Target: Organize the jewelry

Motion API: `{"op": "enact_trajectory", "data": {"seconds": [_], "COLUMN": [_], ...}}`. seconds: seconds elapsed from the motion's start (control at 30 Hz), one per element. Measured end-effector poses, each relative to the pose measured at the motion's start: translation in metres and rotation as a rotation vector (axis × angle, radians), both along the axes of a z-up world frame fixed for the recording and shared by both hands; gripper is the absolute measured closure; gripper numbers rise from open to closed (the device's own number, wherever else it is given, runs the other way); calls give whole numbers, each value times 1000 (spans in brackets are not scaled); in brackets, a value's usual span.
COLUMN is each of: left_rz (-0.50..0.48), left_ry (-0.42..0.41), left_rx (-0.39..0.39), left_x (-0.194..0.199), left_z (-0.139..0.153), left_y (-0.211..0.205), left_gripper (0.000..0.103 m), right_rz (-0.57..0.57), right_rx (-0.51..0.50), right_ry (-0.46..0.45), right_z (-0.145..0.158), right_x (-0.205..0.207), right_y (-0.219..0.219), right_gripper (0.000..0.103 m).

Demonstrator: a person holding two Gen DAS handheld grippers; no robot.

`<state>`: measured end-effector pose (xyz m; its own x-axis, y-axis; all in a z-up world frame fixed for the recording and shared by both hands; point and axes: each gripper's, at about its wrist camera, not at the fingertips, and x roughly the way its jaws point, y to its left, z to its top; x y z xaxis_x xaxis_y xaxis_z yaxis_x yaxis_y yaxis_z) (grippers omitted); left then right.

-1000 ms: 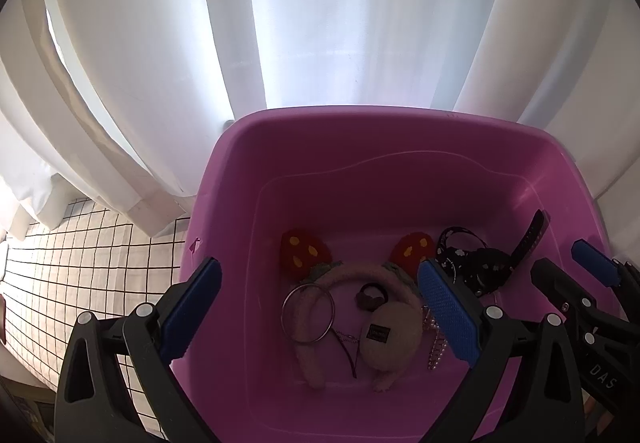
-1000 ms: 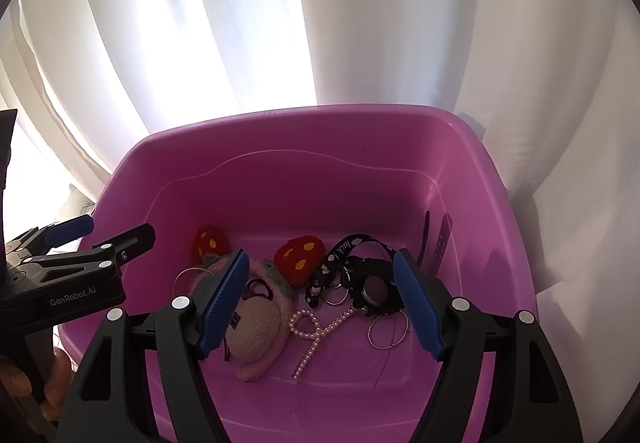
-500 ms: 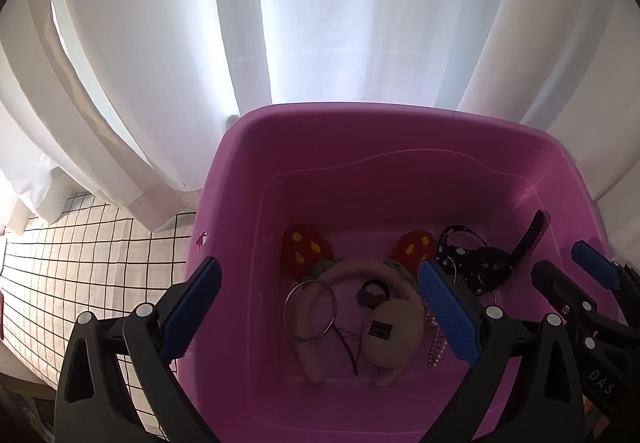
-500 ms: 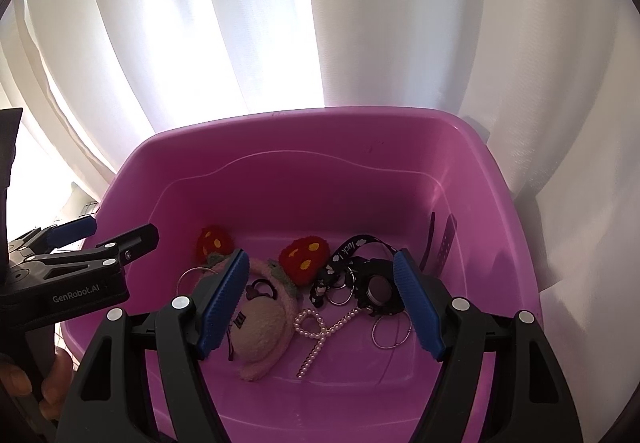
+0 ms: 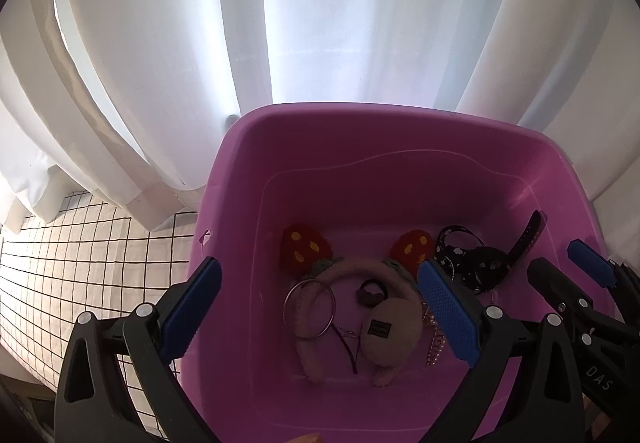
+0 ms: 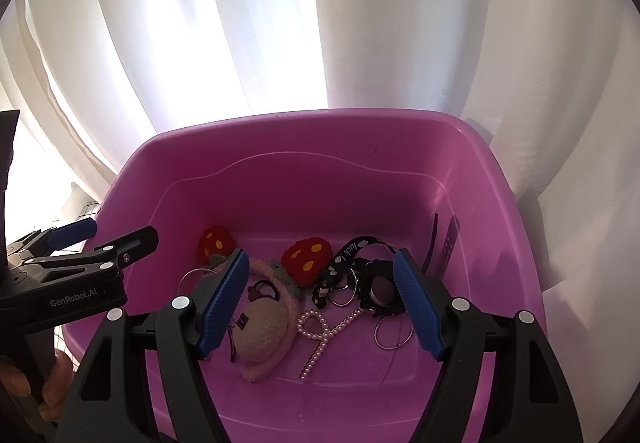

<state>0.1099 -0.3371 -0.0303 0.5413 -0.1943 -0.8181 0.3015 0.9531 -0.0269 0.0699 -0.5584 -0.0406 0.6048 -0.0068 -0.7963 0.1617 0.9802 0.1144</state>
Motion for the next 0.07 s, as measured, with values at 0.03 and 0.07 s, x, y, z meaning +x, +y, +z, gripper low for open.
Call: {"op": "enact_trajectory", "data": {"seconds": [0.03, 0.07], "left_rz": [2, 4], "left_ry": [-3, -6], "left_rx": [4, 4], "left_x": [0, -1], "left_z": [0, 0], "left_y": [0, 1], "left_gripper": [6, 6], "right_rz": [1, 2], "right_rx": [0, 0], "right_ry": [1, 1], "right_z": [0, 0], "right_x": [0, 0], "right_y": [0, 0], "right_gripper": [32, 32]}}
